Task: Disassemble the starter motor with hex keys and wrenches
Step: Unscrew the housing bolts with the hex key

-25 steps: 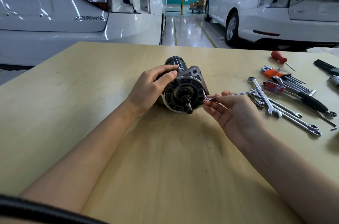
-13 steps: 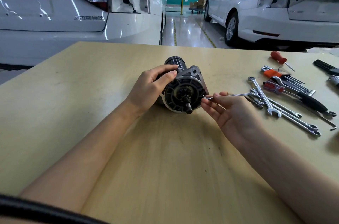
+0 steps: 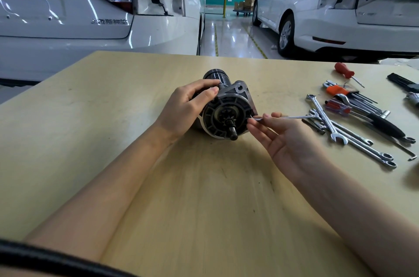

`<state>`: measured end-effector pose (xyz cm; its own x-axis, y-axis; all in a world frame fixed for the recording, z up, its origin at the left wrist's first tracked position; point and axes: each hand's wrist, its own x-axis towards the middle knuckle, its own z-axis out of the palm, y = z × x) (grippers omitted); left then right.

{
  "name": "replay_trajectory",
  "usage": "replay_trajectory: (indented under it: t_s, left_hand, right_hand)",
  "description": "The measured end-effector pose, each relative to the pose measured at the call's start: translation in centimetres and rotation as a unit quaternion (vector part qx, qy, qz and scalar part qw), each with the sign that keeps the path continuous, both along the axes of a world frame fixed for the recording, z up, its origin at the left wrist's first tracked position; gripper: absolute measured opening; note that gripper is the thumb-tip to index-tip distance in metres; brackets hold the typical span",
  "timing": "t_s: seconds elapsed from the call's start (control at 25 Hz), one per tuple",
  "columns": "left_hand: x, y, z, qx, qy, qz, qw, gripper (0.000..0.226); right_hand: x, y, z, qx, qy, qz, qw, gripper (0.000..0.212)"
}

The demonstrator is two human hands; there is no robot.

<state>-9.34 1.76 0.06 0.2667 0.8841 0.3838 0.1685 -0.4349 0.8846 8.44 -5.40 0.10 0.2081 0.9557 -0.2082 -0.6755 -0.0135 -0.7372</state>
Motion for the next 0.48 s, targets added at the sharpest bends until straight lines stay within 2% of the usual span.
replay_trajectory:
  t_s: [0.24,0.32,0.36,0.4,0.48]
  left_hand:
    - [0.0,0.05,0.12,-0.01,-0.005,-0.004,1.0,0.024]
    - [0.05,0.04,0.17,-0.024,-0.009,-0.012,1.0,0.027]
    - [0.03,0.04,0.21,-0.03,-0.011,-0.012,0.999,0.032]
    - [-0.02,0.05,0.26,-0.037,-0.013,-0.014,0.999,0.038]
    - [-0.22,0.12,0.38,-0.053,-0.014,-0.023,0.998,0.046]
  right_hand:
    - [-0.02,-0.2,-0.13,0.06,-0.073,-0.026,0.995,0.01]
    - [-0.23,-0.1,-0.11,0.093,-0.198,-0.044,0.975,0.014]
    - [-0.39,-0.04,-0.17,0.124,-0.302,-0.062,0.943,0.021]
    - [-0.52,0.07,-0.35,0.162,-0.413,-0.084,0.892,0.031]
    - [-0.81,0.21,-0.8,0.244,-0.596,-0.122,0.755,0.044]
